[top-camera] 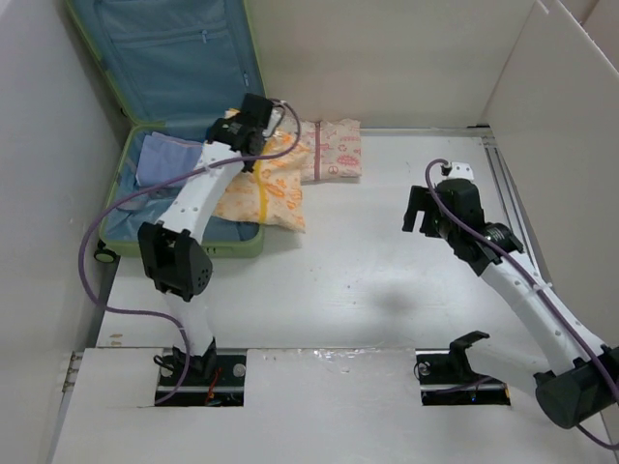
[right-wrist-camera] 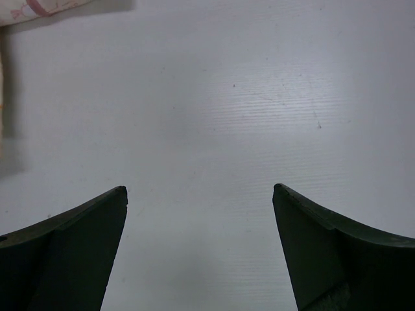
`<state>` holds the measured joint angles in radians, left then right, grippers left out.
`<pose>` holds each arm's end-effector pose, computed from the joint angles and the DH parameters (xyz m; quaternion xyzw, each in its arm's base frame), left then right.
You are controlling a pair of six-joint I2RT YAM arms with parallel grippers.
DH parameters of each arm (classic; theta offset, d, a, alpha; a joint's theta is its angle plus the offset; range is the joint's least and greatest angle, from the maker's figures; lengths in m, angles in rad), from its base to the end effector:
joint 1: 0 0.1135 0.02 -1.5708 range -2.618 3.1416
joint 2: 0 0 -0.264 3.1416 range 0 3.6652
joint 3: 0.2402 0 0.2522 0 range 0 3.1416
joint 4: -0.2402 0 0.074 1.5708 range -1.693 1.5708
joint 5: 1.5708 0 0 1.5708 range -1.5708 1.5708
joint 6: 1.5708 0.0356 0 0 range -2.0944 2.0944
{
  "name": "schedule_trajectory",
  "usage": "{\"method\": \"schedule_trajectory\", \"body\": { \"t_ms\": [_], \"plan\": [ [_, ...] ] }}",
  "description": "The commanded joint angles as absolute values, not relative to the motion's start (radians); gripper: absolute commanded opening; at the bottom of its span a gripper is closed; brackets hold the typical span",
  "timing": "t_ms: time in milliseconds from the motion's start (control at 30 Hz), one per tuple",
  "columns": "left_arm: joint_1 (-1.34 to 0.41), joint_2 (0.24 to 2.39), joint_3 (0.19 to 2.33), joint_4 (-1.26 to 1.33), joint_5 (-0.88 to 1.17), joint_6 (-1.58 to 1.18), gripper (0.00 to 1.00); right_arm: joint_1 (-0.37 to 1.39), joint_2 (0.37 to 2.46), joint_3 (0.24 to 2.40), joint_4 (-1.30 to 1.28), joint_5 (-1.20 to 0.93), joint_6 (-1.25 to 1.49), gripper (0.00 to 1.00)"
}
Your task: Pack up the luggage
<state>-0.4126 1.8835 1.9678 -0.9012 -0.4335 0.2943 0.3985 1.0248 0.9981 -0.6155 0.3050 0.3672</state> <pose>0.3844 -0.1519 0.3676 0.2400 0.8793 0.1784 0.3707 0.2031 0.0739 0.3279 0.0542 0.8847 0.0393 0.4613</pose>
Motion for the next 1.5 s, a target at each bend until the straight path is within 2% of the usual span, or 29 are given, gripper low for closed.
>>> {"method": "schedule_trajectory", "body": {
  "t_ms": [0,200,367,433,567,833,900,967,1000,1100,1133,1233,1300,1467],
  "plan": [
    [-0.258,1.775,1.946,-0.910,-0.538,0.377,0.00,0.374,1.071,1.074,-0.514,0.296,0.298,0.97],
    [0.007,1.796,1.777,-0.770,-0.358,0.488,0.00,0.334,1.241,1.183,-0.459,0.261,0.216,0.98],
    [0.159,1.867,1.599,-0.436,-0.327,0.633,0.00,0.301,1.376,1.290,-0.427,0.239,0.180,0.98],
    [0.221,1.959,1.620,-0.408,-0.351,0.649,0.00,0.301,1.439,1.327,-0.426,0.230,0.170,0.98],
    [0.319,2.088,1.828,-0.452,-0.364,0.626,0.00,0.301,1.526,1.413,-0.445,0.230,0.150,0.98],
    [0.341,2.135,1.818,-0.403,-0.318,0.666,0.00,0.301,1.635,1.505,-0.469,0.212,0.150,1.00],
    [0.331,2.155,1.833,-0.417,-0.369,0.617,0.02,0.301,1.663,1.525,-0.483,0.187,0.141,1.00],
    [0.331,2.167,1.870,-0.463,-0.379,0.583,0.16,0.310,1.689,1.538,-0.466,0.157,0.132,1.00],
    [0.331,2.168,1.885,-0.480,-0.379,0.556,0.30,0.310,1.700,1.548,-0.451,0.140,0.132,1.00],
    [0.341,2.168,1.968,-0.535,-0.379,0.522,0.58,0.310,1.785,1.600,-0.391,0.054,0.123,1.00],
    [0.341,2.168,1.995,-0.551,-0.361,0.512,0.71,0.310,1.819,1.629,-0.379,-0.007,0.123,1.00],
    [0.319,2.146,2.104,-0.600,-0.348,0.500,0.98,0.292,1.994,1.800,-0.360,-0.087,0.162,1.00],
    [0.301,2.123,2.160,-0.623,-0.357,0.491,1.00,0.281,2.092,1.950,-0.360,-0.155,0.201,1.00],
    [0.290,2.049,2.210,-0.661,-0.353,0.456,1.00,0.250,2.383,2.152,-0.336,-0.230,0.373,1.00]
  ]
}}
